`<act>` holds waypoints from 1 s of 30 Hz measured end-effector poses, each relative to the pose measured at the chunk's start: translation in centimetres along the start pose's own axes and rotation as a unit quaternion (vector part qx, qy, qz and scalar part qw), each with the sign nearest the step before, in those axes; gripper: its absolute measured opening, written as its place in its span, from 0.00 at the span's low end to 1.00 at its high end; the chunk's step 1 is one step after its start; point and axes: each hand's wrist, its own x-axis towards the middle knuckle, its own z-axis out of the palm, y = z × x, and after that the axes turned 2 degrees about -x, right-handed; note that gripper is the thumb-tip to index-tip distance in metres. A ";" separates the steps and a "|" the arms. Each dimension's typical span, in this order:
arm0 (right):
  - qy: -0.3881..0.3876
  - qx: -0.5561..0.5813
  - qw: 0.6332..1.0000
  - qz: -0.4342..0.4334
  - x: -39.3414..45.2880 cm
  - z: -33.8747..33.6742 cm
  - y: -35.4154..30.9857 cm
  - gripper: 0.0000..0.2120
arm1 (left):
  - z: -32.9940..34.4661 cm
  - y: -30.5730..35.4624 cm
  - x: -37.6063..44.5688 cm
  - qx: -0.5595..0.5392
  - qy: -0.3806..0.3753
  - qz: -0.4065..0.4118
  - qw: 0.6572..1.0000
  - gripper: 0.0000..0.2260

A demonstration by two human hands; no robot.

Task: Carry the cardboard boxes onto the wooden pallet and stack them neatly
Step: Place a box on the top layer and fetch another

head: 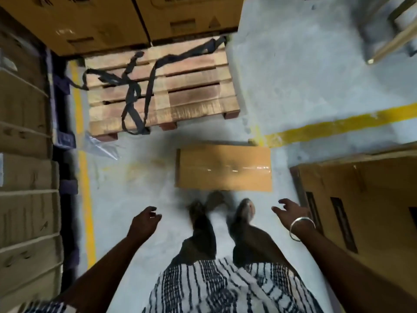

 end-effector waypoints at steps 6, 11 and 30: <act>-0.035 -0.001 0.999 0.033 12.0 4.6 -1.1 0.20 | 3.3 2.0 10.0 0.042 -0.019 -0.013 0.999 0.15; -0.065 -0.072 0.995 -0.003 25.5 8.5 -1.9 0.21 | 9.3 3.5 21.6 0.097 -0.038 0.015 0.994 0.15; -0.044 -0.328 0.918 -0.217 52.2 14.9 -15.2 0.55 | 35.7 1.3 34.7 -0.579 -0.074 -0.312 0.750 0.17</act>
